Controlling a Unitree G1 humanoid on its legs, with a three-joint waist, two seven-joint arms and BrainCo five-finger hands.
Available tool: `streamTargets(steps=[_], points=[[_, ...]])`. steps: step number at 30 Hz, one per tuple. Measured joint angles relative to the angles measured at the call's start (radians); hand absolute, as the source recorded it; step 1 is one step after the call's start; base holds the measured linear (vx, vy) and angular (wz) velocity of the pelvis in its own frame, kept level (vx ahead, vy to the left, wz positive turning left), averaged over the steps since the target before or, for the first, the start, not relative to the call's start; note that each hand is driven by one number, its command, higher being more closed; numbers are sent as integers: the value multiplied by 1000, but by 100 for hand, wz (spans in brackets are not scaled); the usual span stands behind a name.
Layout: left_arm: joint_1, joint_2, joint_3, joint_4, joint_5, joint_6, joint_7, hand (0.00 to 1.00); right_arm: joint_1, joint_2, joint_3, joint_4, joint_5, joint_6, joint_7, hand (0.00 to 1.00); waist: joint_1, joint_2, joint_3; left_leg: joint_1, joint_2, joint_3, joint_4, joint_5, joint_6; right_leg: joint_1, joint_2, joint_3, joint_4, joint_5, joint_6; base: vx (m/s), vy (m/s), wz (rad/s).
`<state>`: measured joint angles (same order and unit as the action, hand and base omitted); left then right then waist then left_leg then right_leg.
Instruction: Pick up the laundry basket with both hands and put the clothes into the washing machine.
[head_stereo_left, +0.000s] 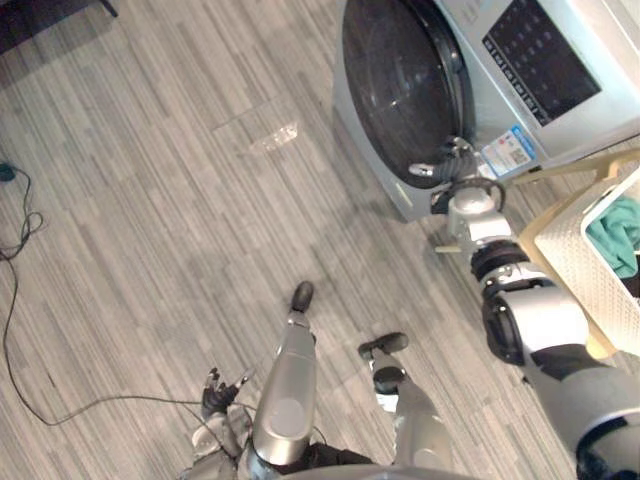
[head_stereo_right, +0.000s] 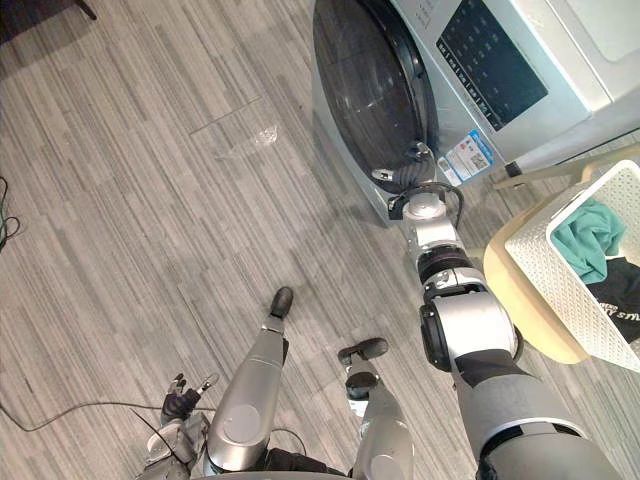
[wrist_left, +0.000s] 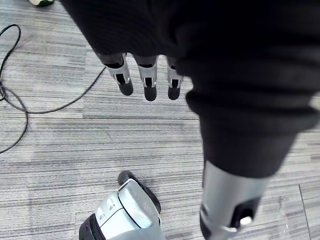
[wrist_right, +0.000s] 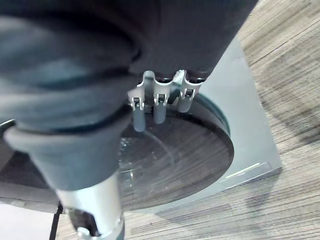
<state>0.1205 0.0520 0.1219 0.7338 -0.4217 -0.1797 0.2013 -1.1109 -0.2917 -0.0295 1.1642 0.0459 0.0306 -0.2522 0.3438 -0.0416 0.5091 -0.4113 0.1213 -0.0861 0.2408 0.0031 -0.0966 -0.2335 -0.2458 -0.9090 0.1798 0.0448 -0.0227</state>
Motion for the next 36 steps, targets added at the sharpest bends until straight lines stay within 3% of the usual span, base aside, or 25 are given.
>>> streamTargets(steps=[7,13,18,20,23,25,31,33,36], points=[[-6,-1,-4,-17,0,0,-1,0,1,-66,-79,2,5,18,-8,0,-2,-1,9,-25,-1,-30,0,2,-4,-8,0,-21,14,-17,4,14,10,10],[-6,0,-6,-34,-4,-1,-6,0,1,-117,-51,2,69,13,2,0,1,-2,9,-65,-2,-54,2,5,-5,-30,2,-42,14,-18,4,22,3,9],[-6,5,-7,-68,-11,-3,-32,0,1,-205,113,-1,109,14,87,0,11,2,12,-101,-2,-91,-16,18,-13,-45,11,-78,6,-21,3,18,-17,15],[-6,10,-15,-94,-21,-3,-59,0,-10,-232,173,-12,154,6,153,0,36,9,16,-104,1,-103,-45,38,-21,-54,17,-94,4,-28,-1,43,-50,15],[-5,12,-28,-101,-23,-2,-81,0,-59,-235,282,-16,245,5,248,0,68,18,21,-111,6,-113,-74,57,-25,-72,22,-105,12,-40,-4,57,-56,7],[0,12,-44,-101,-37,1,-97,0,-56,-204,327,-20,322,15,274,0,56,18,21,-110,7,-117,-76,57,-26,-70,22,-108,15,-46,2,51,-43,3],[-3,36,-91,-157,-39,-1,-137,0,-57,-229,555,-232,546,83,344,0,57,19,22,-121,35,-117,-117,62,-48,-105,21,-123,64,-100,-5,-9,-60,-4],[-4,36,-103,-183,-38,-1,-138,0,-56,-211,658,-430,615,84,426,0,64,22,23,-122,51,-125,-140,84,-66,-123,19,-134,107,-132,-19,59,-132,7],[-5,36,-125,-221,-35,-1,-139,0,-36,-149,697,-496,688,52,479,0,84,25,24,-115,54,-136,-138,93,-73,-122,-3,-141,172,-179,-17,102,-128,19]])
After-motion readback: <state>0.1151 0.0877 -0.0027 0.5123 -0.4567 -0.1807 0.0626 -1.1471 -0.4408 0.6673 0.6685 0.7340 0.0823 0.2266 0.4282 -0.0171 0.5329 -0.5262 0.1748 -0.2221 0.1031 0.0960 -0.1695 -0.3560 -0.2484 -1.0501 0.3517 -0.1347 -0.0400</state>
